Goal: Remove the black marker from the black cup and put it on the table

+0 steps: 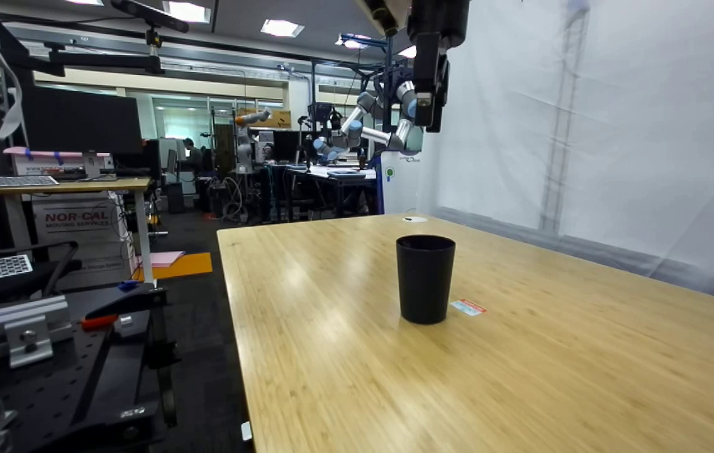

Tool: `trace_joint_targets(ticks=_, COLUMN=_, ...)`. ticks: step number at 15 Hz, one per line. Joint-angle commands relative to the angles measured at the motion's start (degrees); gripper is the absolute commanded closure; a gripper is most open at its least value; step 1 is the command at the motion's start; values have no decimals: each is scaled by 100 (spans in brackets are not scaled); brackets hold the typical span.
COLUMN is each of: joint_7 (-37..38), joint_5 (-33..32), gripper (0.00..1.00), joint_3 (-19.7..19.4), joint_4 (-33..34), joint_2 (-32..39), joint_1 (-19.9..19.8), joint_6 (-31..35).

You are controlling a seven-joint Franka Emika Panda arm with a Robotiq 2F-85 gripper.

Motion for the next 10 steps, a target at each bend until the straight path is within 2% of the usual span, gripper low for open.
trace_joint_targets(ticks=1, joint_7=-25, joint_5=352, gripper=0, joint_3=-114, joint_4=-404, joint_2=-109, joint_1=23, joint_6=221)
trace_joint_targets(ticks=6, joint_7=-47, joint_5=864, gripper=0, joint_3=-58, joint_4=-1009, joint_2=-136, joint_1=113, joint_6=549)
trace_joint_targets(ticks=10, joint_7=-176, joint_5=1211, gripper=0, joint_3=-26, joint_4=-1057, joint_2=-76, joint_1=184, joint_6=922)
